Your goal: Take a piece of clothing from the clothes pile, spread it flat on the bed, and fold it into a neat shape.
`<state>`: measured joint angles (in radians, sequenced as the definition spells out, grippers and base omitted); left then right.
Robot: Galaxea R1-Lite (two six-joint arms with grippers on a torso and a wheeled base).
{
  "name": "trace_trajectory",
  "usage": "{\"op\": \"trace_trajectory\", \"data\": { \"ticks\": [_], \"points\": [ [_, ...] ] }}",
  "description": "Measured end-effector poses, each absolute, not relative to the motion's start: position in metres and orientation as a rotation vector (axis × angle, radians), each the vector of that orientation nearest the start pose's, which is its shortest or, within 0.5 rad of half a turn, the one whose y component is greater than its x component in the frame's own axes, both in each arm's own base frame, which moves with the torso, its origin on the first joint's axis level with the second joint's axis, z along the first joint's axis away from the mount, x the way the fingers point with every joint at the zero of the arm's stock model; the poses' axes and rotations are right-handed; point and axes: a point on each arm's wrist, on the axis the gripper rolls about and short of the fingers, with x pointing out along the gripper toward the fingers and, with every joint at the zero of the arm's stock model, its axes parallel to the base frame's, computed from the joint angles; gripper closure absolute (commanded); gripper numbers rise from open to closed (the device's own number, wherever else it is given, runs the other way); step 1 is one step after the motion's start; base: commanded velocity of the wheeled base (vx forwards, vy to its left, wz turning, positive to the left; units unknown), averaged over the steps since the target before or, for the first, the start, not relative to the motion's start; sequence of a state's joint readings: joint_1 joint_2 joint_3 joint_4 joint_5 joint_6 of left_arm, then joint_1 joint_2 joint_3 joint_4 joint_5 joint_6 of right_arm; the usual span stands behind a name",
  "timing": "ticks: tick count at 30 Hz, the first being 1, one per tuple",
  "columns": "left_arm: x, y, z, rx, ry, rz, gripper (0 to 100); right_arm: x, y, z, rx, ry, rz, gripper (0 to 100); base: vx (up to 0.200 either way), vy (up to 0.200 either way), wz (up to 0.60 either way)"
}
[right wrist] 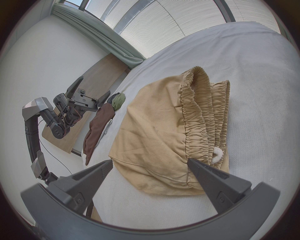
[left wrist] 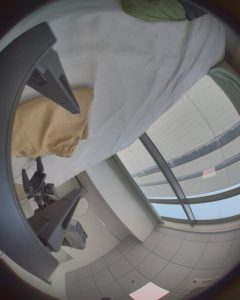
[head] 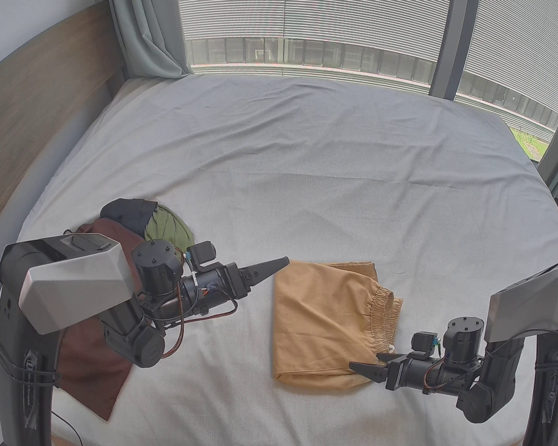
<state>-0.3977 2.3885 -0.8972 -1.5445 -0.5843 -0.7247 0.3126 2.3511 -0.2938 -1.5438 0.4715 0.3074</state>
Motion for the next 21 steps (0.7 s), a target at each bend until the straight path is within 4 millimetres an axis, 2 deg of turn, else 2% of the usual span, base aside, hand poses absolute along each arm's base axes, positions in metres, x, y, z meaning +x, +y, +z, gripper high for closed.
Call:
{"op": "trace_trajectory", "data": {
  "ticks": [12,21],
  "points": [
    [0.367,-0.164,0.041,-0.637,0.303,-0.948,0,0.266,0.098,-0.03,0.328,0.655,0.68,0,0.0,0.0,0.0],
    [0.353,-0.156,0.053,-0.625,0.316,-0.965,0,0.263,0.1,-0.015,0.324,0.62,0.696,0,0.0,0.0,0.0]
  ]
}}
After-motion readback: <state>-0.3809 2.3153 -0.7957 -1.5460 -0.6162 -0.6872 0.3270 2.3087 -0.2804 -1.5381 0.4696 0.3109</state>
